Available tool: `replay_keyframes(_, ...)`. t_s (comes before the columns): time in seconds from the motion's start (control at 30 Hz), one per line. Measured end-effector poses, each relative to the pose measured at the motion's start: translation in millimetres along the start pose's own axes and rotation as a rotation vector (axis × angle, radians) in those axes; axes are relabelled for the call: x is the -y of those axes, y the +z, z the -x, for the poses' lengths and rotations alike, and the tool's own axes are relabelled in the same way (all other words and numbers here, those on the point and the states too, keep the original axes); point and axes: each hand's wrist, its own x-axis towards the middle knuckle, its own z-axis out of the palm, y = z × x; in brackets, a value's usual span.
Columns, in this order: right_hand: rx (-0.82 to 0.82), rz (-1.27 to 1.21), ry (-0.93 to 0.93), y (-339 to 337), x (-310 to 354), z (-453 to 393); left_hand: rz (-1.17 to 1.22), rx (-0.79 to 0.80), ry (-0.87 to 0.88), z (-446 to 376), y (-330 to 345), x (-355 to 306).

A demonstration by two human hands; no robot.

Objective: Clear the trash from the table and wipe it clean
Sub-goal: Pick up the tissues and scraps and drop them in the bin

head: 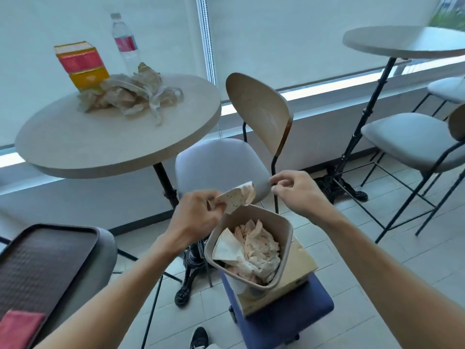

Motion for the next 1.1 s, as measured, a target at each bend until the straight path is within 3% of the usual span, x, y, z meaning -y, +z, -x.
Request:
replay_keyframes(0.13, 0.033, -0.055, -0.04, -3, 14, -4, -0.091, 0.104, -0.065, 4, 27, 4)
replay_keyframes(0.3, 0.088, -0.07, -0.064, -2, 30, -10, -0.125, 0.061, -0.086, -2, 17, -2)
replay_keyframes(0.4, 0.115, -0.083, -0.087, -3, 44, -17, -0.131, 0.036, -0.019, -12, -13, -17)
replay_keyframes(0.6, 0.122, -0.131, -0.194, 0, 95, -40, -0.131, -0.158, 0.084, -43, -96, -41)
replay_keyframes(0.87, 0.079, -0.175, -0.327, 26, 170, -73, -0.235, -0.372, 0.025, -105, -199, 1)
replay_keyframes(1.1, 0.097, -0.193, -0.349, 61, 208, -99, -0.388, -0.411, -0.102, -171, -250, 62)
